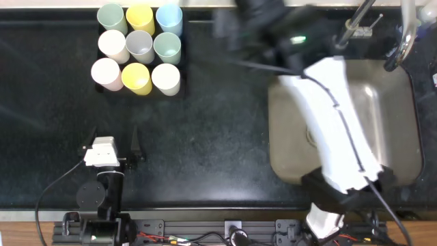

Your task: Store Cups

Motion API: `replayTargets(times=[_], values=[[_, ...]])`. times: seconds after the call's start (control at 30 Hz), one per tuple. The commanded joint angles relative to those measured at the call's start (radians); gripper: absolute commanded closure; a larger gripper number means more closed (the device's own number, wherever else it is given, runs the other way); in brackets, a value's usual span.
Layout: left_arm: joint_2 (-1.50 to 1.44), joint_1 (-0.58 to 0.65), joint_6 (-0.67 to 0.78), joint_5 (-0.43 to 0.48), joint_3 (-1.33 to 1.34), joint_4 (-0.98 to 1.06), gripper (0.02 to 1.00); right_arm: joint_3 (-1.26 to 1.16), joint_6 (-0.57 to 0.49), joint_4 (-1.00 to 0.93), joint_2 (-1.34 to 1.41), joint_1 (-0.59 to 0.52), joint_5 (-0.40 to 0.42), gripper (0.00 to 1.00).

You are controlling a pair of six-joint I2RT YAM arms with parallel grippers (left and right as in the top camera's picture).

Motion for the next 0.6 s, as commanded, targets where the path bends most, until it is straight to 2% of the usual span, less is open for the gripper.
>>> replayTargets(times=[0.03, 0.1, 0.2, 0.33, 0.47, 0.6], values=[[-0.012, 0.006, 0.022, 0.01, -0.001, -0.002, 0.018, -0.142, 0.056, 0.032, -0.118, -0.099, 0.085, 0.001], [-0.012, 0.006, 0.022, 0.01, -0.001, -0.002, 0.018, -0.281, 0.042, 0.109, -0.214, -0.142, 0.069, 0.001], [-0.012, 0.006, 0.021, 0.01, -0.001, -0.003, 0.02, -0.584, -0.01, 0.296, -0.394, -0.223, -0.027, 0.003], [-0.012, 0.006, 0.022, 0.01, -0.001, -0.002, 0.018, -0.983, -0.03, 0.525, -0.657, -0.28, -0.083, 0.005], [-0.012, 0.006, 0.022, 0.01, -0.001, -0.003, 0.018, -1.248, -0.03, 0.637, -0.873, -0.339, -0.053, 0.003], [-0.012, 0.006, 0.022, 0.01, -0.001, -0.003, 0.018, -1.422, -0.049, 0.735, -1.071, -0.346, 0.009, 0.003]])
